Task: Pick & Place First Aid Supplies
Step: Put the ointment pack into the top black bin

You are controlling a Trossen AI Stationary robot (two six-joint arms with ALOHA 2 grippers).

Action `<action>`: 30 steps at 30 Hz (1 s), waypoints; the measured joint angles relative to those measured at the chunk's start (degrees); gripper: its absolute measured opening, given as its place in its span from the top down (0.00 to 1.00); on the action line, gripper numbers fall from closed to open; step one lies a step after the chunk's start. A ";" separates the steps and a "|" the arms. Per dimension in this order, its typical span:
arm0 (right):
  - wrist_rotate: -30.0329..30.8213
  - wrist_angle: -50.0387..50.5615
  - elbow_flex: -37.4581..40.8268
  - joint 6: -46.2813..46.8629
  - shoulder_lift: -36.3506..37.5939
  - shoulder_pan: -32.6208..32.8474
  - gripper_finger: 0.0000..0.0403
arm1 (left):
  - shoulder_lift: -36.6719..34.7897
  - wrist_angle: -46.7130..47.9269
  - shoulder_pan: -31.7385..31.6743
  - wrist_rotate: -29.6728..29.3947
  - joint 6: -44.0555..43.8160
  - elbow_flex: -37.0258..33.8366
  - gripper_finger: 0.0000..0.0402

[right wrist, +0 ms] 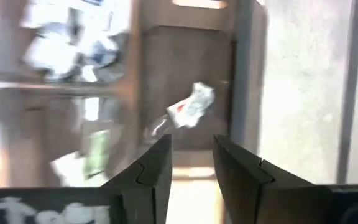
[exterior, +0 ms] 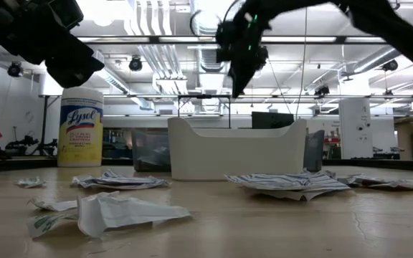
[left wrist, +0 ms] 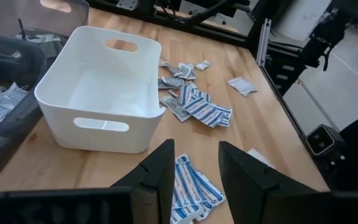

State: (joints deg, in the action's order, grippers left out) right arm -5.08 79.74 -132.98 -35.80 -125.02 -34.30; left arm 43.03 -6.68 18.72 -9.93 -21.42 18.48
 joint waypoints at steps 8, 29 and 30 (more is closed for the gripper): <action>-0.11 7.22 2.38 8.62 10.60 7.09 0.76 | 0.00 -0.07 0.00 3.01 1.37 0.00 0.71; 0.19 7.38 33.17 50.54 32.99 34.84 0.84 | 0.02 0.18 0.00 8.88 5.43 0.00 0.71; 0.19 6.35 35.01 52.45 33.44 35.81 0.83 | 0.02 0.20 0.02 8.98 5.41 0.00 0.71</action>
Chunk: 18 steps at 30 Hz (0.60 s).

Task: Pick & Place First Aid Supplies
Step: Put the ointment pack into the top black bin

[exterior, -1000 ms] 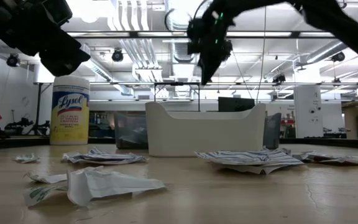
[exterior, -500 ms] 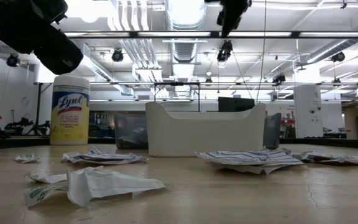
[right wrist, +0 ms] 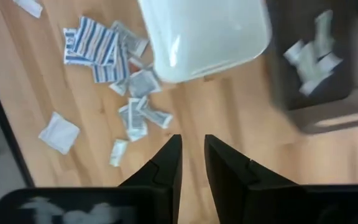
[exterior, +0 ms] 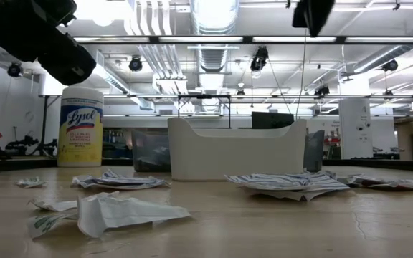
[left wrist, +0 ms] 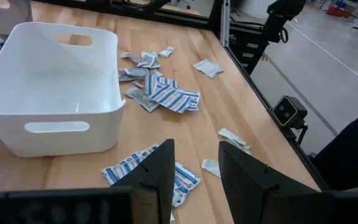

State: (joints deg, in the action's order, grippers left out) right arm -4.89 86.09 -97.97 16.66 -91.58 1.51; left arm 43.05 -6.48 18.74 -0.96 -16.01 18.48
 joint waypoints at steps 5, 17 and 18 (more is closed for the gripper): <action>-0.09 -4.23 7.93 7.55 1.18 3.70 0.81 | 0.00 0.05 -0.01 0.12 0.18 0.00 0.71; -1.20 -16.93 23.44 10.63 0.73 6.63 0.73 | 0.00 0.13 0.00 1.95 0.26 0.00 0.71; -1.35 -17.63 24.50 10.63 0.73 6.63 0.72 | 0.00 0.15 0.00 1.97 0.26 0.00 0.71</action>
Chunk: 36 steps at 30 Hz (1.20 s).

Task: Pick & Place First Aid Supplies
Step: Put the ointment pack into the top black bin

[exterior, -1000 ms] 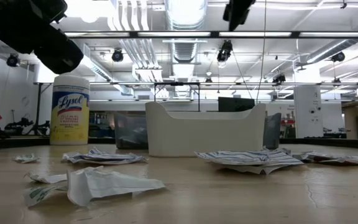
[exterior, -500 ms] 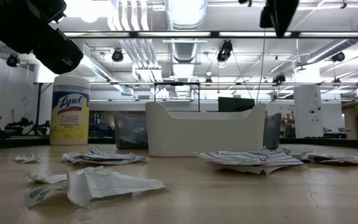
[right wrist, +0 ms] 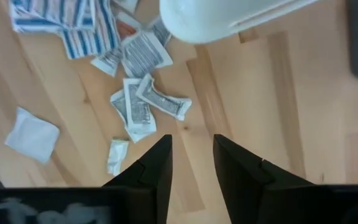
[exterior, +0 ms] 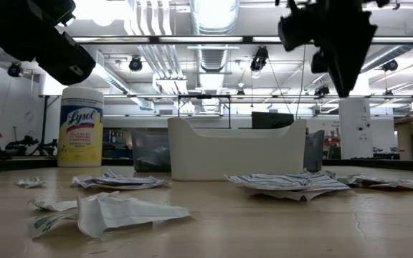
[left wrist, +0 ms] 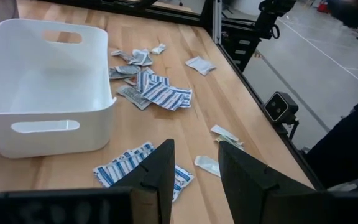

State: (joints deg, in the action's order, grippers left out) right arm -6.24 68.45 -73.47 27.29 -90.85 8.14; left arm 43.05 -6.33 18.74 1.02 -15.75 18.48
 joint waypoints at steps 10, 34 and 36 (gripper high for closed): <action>-2.88 -9.21 10.10 1.21 0.04 0.73 0.64 | 0.00 0.04 -0.02 0.07 0.33 -0.02 0.71; -1.20 -25.78 21.42 15.76 -0.02 3.71 0.62 | 0.00 0.90 -0.02 1.22 0.57 -0.02 0.71; 0.28 -25.87 21.62 16.78 -0.02 4.13 0.62 | 0.00 0.90 0.00 1.22 0.63 -0.02 0.71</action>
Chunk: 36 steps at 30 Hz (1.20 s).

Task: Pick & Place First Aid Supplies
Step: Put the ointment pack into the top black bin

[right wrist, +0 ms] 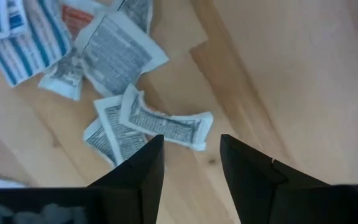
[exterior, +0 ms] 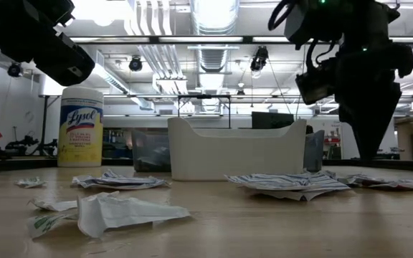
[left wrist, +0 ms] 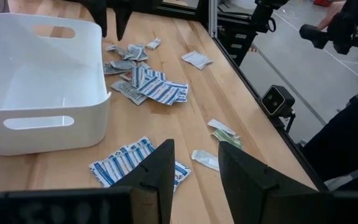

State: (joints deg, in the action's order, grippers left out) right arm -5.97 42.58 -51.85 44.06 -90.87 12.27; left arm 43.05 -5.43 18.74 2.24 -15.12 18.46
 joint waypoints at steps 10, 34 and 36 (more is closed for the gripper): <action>1.68 -3.19 2.55 4.99 0.00 0.26 0.63 | 0.00 -0.02 -0.02 0.76 -0.02 0.00 0.71; 3.13 -5.24 4.30 8.49 0.00 1.12 0.64 | 0.00 -0.04 0.00 1.42 -0.06 0.00 0.71; 2.82 -5.25 4.30 8.53 -0.02 1.46 0.63 | 0.00 -0.03 -0.01 1.42 -0.06 0.00 0.71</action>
State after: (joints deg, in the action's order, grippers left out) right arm -3.15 37.33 -47.55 52.60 -90.89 13.73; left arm 43.05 -5.46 18.74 3.66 -15.18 18.46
